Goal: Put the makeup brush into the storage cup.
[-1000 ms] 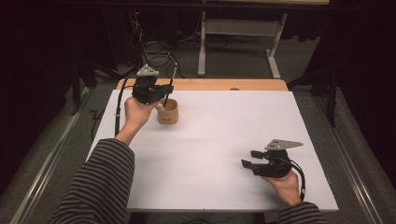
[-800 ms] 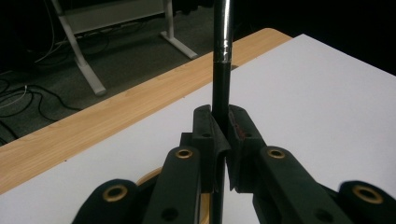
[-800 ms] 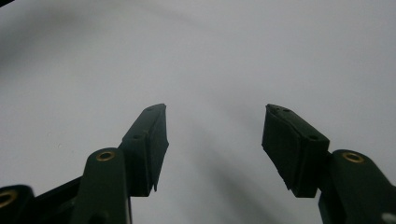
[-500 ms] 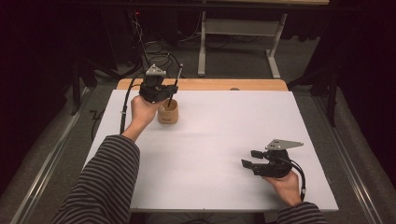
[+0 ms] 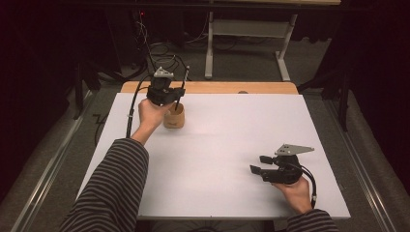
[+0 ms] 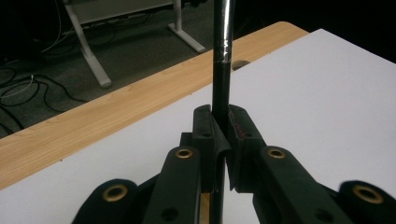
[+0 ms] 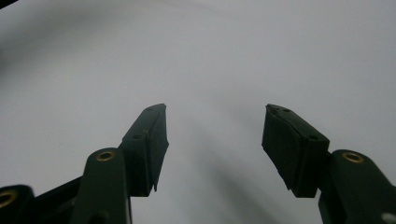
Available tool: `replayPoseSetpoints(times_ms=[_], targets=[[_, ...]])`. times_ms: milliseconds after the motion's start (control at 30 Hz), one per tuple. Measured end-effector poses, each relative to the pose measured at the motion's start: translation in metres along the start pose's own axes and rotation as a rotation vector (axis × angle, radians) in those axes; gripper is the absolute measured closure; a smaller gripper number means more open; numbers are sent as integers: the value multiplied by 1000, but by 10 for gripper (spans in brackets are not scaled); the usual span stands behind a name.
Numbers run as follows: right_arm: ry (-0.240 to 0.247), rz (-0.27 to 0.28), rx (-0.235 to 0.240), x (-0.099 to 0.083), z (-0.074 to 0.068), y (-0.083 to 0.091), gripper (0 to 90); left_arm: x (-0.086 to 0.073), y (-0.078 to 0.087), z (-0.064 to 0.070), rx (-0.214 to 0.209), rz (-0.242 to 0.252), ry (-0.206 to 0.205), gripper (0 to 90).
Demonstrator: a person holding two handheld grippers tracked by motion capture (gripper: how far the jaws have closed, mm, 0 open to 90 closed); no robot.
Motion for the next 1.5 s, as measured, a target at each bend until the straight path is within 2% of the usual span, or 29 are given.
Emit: replayPoseSetpoints(times_ms=[233, 433, 700, 1133, 1500], targets=[[4, 0, 0, 0, 0, 0, 419, -5, -9, -10, 36, -24, 41, 833], [4, -1, 1, 0, -1, 1, 420, -6, -12, -9, 53, -18, 30, 833], [9, -1, 2, 0, -1, 1, 420, -11, -19, -10, 70, -42, 25, 831], [9, -3, 3, 0, -1, 1, 419, -18, -25, -7, 69, -71, 0, 832], [11, -5, 5, 0, -1, 1, 419, -27, -28, -9, 69, -86, 9, 823]])
Point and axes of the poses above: each handheld gripper's, and its own axes: y roughly backward along the jaws, x roughly out of its top, z roughly to its right, the point moved 7 cm from there along -y, roughly forward along the jaws, and after that the axes turned 9 degrees about x, right-handed, at the moved point
